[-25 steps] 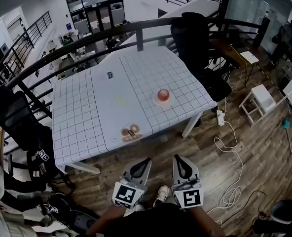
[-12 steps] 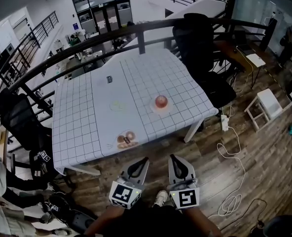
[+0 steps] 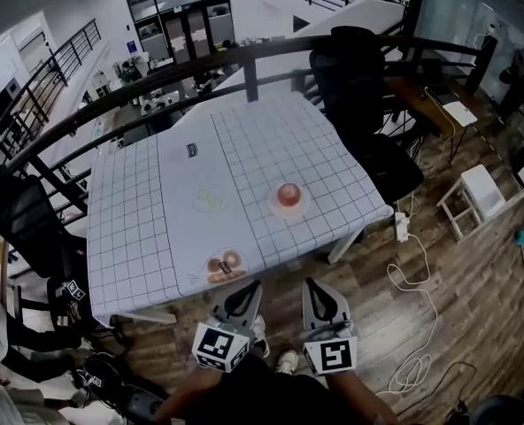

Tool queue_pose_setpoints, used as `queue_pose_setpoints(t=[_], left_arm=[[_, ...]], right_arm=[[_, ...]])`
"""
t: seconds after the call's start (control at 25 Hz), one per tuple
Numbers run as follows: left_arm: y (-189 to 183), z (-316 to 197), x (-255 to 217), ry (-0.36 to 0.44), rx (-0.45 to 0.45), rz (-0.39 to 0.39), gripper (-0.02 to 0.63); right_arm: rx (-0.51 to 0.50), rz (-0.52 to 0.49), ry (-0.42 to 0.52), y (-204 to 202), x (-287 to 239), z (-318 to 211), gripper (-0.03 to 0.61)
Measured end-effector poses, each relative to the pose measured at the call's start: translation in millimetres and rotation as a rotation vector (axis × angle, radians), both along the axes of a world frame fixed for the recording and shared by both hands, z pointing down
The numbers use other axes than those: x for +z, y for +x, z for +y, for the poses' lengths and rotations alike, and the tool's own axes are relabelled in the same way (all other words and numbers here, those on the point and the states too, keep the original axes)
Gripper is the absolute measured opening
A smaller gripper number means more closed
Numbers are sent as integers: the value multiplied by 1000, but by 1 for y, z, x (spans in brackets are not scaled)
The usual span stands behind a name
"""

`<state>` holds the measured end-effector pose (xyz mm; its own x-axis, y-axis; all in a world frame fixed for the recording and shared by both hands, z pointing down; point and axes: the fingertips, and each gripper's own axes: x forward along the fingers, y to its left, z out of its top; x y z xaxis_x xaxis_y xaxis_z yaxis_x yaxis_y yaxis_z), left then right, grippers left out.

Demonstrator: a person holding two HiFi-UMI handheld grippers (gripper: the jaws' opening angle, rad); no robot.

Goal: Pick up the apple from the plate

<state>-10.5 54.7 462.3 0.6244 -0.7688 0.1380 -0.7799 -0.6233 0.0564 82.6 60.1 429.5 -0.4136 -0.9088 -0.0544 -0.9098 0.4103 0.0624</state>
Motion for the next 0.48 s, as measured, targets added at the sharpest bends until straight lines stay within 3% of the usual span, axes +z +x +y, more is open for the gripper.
queue_pose_setpoints(t=[0.48], left_arm=[[-41,-113,3,25,-8,10,23]], right_arm=[[-38,-12,42,-55,-2,-115,23]])
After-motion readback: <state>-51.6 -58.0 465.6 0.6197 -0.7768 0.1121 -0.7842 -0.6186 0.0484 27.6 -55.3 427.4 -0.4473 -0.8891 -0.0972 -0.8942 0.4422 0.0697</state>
